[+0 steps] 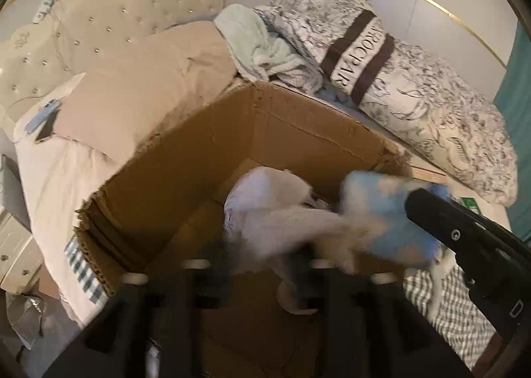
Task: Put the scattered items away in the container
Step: 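Carry the cloth and blue pack into the cardboard box and open both tools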
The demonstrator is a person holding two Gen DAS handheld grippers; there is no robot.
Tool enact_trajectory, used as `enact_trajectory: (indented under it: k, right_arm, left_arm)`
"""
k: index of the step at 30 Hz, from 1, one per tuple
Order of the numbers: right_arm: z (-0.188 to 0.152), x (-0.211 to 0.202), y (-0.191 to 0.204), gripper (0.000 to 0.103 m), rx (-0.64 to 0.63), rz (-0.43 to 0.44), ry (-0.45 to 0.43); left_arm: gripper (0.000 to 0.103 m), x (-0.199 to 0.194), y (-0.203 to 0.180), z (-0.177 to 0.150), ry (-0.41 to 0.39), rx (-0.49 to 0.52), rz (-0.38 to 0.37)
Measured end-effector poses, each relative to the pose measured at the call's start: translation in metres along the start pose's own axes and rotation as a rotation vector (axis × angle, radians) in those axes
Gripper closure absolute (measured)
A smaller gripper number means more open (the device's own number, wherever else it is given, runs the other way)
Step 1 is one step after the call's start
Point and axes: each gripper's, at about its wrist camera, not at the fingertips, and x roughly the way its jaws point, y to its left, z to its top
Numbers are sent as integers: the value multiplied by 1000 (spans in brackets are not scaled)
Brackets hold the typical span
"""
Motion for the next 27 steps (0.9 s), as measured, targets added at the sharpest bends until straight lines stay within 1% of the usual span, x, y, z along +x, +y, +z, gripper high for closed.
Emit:
enact_trajectory:
  k: [1,2,3,4,6,9,10,11,14,16,17,19,21,24,27]
  right_arm:
    - [0,-2,-1,69,3,1,-8]
    - [1,-6,-2,58,6,-1,-22]
    - [1,-10,-3,47,10,-6,-41]
    - [1,-14,-3,45,14,-11,-57]
    - [2,-21,-7,44,24,-14,-83]
    - [2,-29,-14,44,45,-22,-95]
    - [2,-32,-17,44,53,-23,-97]
    - [1,-35,-21,44,63,-26,-98]
    - [-2,-42,-31,44,94,-35,-96]
    - [-4,-47,-36,44,110,-39,-94]
    - [-5,-50,-39,44,117,-43,-93]
    - [-8,-54,-42,44,126,-49,-96]
    - [-10,-57,-45,43,135,-48,-97]
    - [-12,-54,-43,43,118,-20,-70]
    - [-12,-51,-35,43,83,-2,-57]
  left_arm:
    - [9,-4,0,-1,-20,-11,2]
    - [9,-8,1,-1,-45,-21,-1]
    - [9,-10,0,-1,-53,-24,-5]
    - [8,-11,-1,0,-51,-23,-8]
    - [8,-13,-3,0,-49,-19,-3]
    - [8,-15,-5,-1,-41,-24,13]
    - [7,-14,-5,-1,-32,-25,21]
    - [3,-13,-6,-1,-17,-24,36]
    - [0,-3,-10,-1,59,-24,81]
    - [0,0,-10,-2,107,-39,86]
    - [0,0,-10,-3,117,-55,75]
    - [0,-3,-6,-4,123,-91,39]
    - [0,-5,-4,-5,125,-117,34]
    - [0,-11,-9,-8,95,-85,49]
    - [0,-16,-17,-10,73,-39,29]
